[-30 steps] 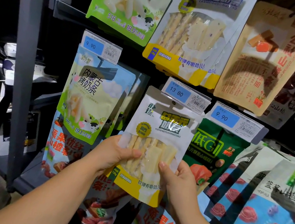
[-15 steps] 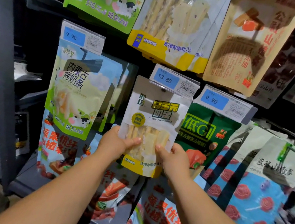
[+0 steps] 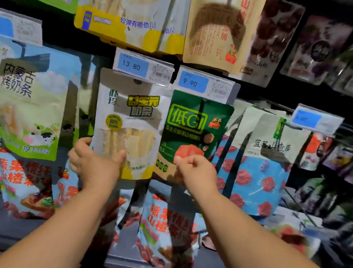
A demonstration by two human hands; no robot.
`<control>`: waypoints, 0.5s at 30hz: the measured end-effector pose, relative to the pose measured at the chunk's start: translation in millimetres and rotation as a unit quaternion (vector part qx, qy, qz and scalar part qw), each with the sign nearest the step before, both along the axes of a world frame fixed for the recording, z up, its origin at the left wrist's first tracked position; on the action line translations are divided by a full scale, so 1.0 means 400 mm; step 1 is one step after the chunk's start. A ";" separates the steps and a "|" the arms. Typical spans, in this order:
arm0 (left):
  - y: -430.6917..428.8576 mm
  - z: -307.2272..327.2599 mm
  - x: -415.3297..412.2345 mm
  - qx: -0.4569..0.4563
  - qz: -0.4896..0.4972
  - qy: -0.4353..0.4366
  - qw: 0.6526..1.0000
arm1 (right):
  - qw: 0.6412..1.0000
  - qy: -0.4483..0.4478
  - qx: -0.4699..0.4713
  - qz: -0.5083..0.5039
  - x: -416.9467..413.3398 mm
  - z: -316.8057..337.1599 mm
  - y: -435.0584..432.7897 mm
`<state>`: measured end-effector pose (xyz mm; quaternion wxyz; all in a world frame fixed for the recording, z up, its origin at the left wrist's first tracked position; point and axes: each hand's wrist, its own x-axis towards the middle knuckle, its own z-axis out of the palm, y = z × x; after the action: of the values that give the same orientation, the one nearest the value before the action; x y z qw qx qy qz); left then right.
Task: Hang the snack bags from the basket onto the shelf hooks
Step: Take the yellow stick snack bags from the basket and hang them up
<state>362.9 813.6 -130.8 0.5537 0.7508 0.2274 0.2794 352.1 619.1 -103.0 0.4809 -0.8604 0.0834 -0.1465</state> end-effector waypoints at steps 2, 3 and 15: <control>-0.043 0.006 -0.011 0.007 -0.028 -0.030 0.999 | 0.999 -0.001 0.030 -0.016 -0.019 -0.002 -0.044; -0.070 0.009 -0.012 0.006 -0.059 -0.040 0.997 | 0.999 0.002 0.047 -0.023 -0.031 -0.004 -0.069; -0.694 0.047 -0.089 0.163 -0.518 0.055 0.838 | 0.979 -0.014 -0.008 -0.204 -0.299 0.070 -0.600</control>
<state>327.3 536.2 -112.0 0.4739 0.8525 -0.2131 -0.0572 232.7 379.2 -75.2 0.4351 -0.8271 0.2493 -0.2539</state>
